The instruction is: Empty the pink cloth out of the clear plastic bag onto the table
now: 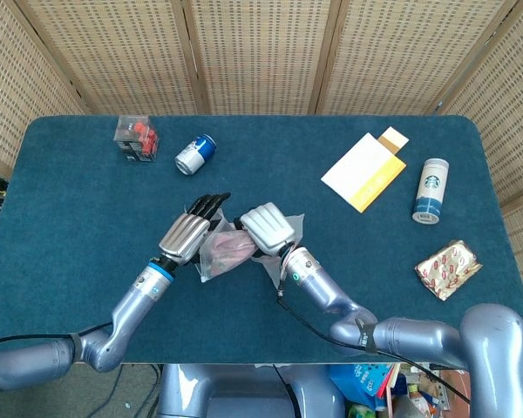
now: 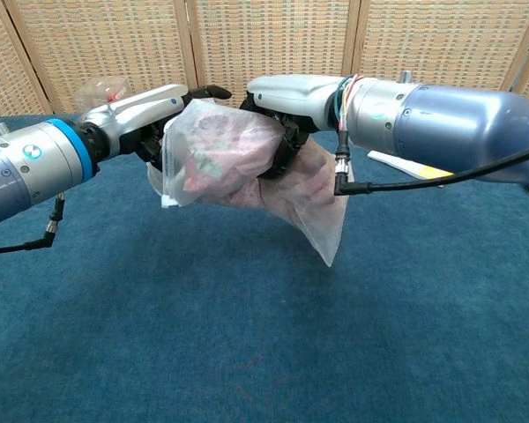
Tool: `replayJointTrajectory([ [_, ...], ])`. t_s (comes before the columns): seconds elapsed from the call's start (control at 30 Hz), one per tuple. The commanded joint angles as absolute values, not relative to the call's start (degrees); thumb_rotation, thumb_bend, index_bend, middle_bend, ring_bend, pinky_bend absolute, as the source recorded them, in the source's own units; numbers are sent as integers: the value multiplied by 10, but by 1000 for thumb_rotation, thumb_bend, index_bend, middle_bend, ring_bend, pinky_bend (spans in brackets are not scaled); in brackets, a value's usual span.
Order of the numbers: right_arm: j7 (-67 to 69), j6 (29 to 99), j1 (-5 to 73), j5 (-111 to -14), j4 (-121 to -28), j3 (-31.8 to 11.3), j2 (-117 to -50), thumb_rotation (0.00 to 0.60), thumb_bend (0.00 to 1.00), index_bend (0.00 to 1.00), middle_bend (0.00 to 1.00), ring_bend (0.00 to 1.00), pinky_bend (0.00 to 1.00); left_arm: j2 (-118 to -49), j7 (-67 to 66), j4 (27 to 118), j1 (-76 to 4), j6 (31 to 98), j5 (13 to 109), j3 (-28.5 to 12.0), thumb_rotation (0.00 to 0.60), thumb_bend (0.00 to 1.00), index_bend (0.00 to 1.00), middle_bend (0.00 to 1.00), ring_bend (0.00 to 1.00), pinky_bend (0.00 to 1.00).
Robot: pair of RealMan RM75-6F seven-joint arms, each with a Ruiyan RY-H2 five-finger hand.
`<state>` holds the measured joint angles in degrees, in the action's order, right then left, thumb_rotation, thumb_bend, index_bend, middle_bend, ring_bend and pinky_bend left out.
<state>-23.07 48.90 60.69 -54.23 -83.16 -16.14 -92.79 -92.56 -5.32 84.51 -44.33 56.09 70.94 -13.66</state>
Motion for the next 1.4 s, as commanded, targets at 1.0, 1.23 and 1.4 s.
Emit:
replayJointTrajectory([
  [1.0, -141, 715, 377, -859, -744, 10, -761, 600, 66, 101, 493, 518, 582, -961, -67, 829, -514, 531, 663, -194, 600, 427, 713, 0, 0, 0],
  [1.23, -124, 892, 346, -1053, -502, 72, -850, 600, 66, 263, 694, 696, 870, -958, -105, 848, -528, 528, 614, -206, 600, 426, 717, 0, 0, 0],
  [1.4, -150, 931, 368, -1150, -442, 112, -886, 600, 69, 288, 735, 732, 922, -959, -164, 871, -544, 539, 554, -218, 600, 428, 718, 0, 0, 0],
])
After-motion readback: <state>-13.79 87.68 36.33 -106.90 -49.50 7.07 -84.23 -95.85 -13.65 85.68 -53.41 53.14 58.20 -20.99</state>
